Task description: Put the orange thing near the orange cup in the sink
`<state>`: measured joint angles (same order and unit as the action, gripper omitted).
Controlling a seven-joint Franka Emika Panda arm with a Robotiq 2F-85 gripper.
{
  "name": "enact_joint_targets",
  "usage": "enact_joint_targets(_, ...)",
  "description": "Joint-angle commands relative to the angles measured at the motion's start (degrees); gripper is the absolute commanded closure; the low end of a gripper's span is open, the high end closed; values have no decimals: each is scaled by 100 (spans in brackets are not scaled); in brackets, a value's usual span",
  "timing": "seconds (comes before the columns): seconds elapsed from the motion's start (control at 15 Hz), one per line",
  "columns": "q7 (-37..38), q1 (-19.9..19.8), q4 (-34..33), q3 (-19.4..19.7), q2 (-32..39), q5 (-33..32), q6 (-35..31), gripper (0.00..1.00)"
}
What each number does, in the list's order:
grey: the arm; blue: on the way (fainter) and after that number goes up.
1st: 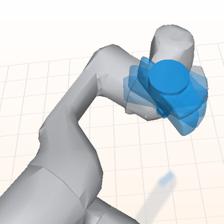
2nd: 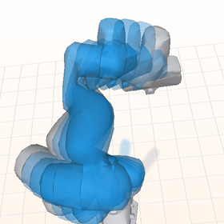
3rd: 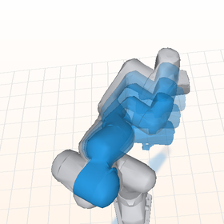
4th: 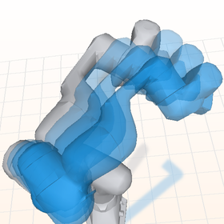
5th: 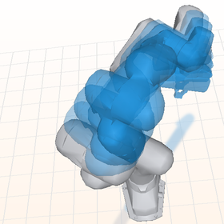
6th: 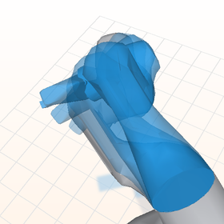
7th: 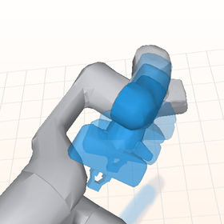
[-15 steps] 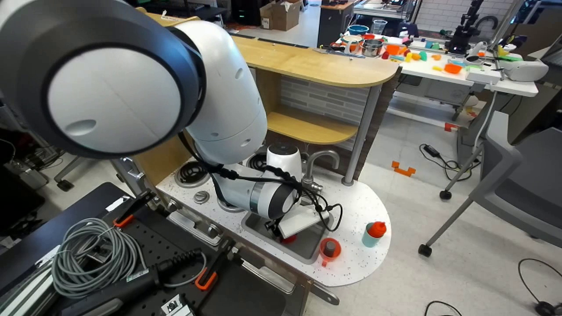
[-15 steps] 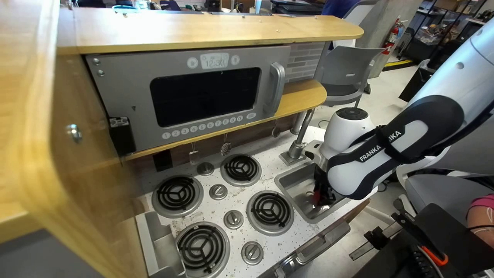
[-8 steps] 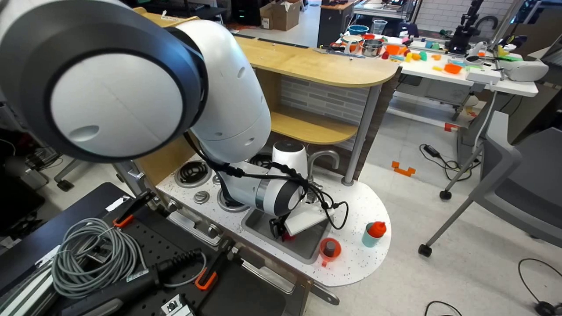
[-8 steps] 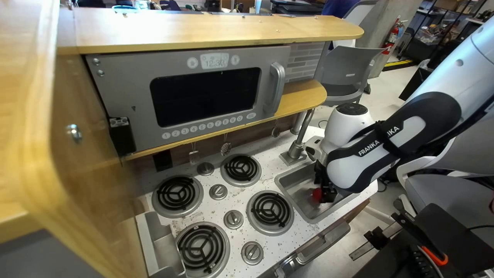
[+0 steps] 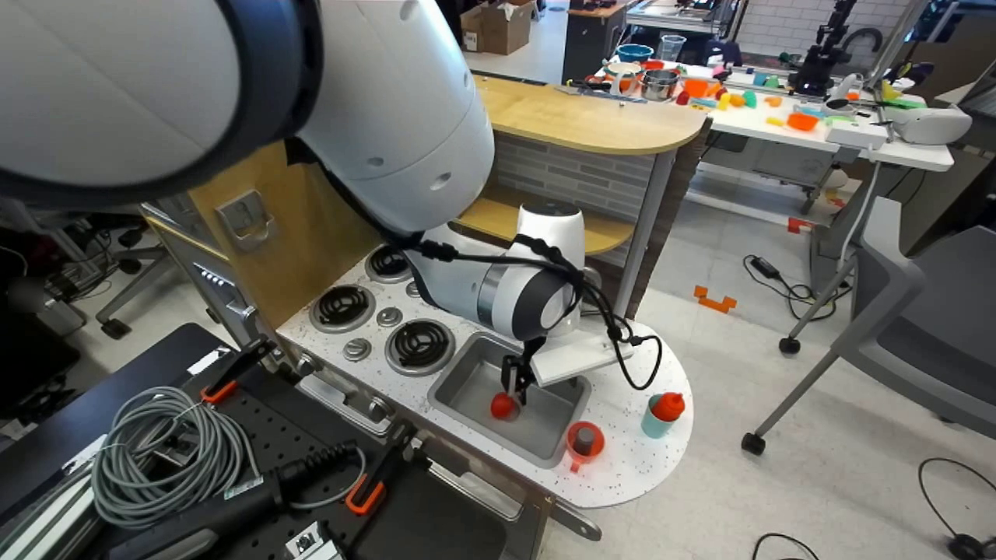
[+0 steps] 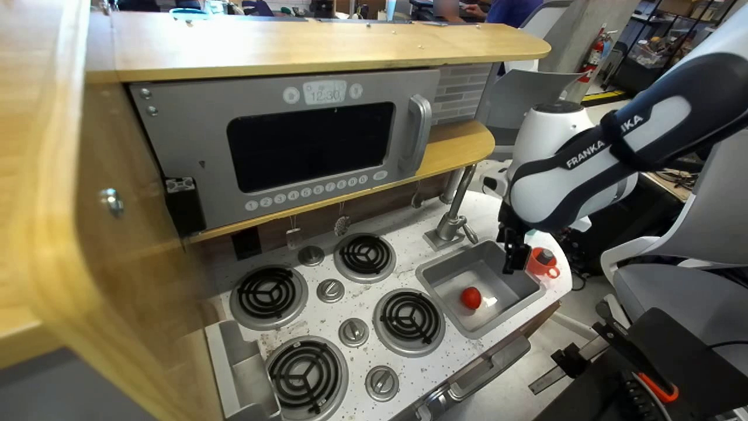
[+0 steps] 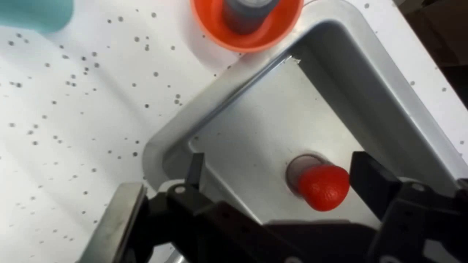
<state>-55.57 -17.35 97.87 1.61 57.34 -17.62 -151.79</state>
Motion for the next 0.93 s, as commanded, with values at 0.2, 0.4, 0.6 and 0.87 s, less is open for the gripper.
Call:
enact_joint_targets(0.2, 1015, -164, 1248, 33, -1876, 812, 471, 0)
enact_joint_targets(0.4, 1395, -309, 1636, 142, -2685, 1113, 809, 0)
enact_joint_targets(0.6, 1446, -274, 1345, 286, -2550, 972, 1019, 0)
enact_joint_targets(0.87, 1520, -345, 1651, 451, -3106, 1026, 1363, 0)
